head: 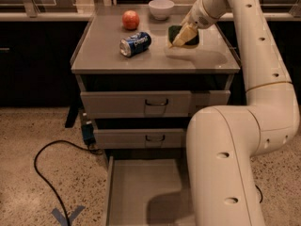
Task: Pick sponge from bottom drawer and place on counter
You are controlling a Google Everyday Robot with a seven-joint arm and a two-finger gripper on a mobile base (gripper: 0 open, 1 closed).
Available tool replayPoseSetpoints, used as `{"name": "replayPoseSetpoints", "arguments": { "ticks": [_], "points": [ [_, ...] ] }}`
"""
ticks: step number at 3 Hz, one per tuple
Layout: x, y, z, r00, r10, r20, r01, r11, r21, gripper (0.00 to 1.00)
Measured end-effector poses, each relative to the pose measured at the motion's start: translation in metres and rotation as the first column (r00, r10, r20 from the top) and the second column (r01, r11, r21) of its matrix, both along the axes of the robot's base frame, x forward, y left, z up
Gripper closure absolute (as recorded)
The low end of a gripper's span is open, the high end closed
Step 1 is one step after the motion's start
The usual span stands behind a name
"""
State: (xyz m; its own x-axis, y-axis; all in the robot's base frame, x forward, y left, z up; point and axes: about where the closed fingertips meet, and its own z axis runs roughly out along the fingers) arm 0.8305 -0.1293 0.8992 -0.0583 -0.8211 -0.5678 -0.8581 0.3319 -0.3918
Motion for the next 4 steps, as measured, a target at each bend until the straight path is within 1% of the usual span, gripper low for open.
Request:
{"name": "replayPoseSetpoints", "arguments": {
  "ticks": [1,2,3,4],
  "points": [
    [-0.002,-0.001,-0.035,0.9876,-0.084,-0.133,0.091,0.995,0.051,1.00],
    [-0.007,0.001,-0.054,0.9690,-0.115,-0.219,0.137,0.987,0.089,1.00],
    [-0.007,0.003,-0.058,0.9633,-0.124,-0.238,0.151,0.984,0.098,0.86],
    [-0.007,0.003,-0.058,0.9633,-0.124,-0.238,0.151,0.984,0.098,0.63]
  ]
}}
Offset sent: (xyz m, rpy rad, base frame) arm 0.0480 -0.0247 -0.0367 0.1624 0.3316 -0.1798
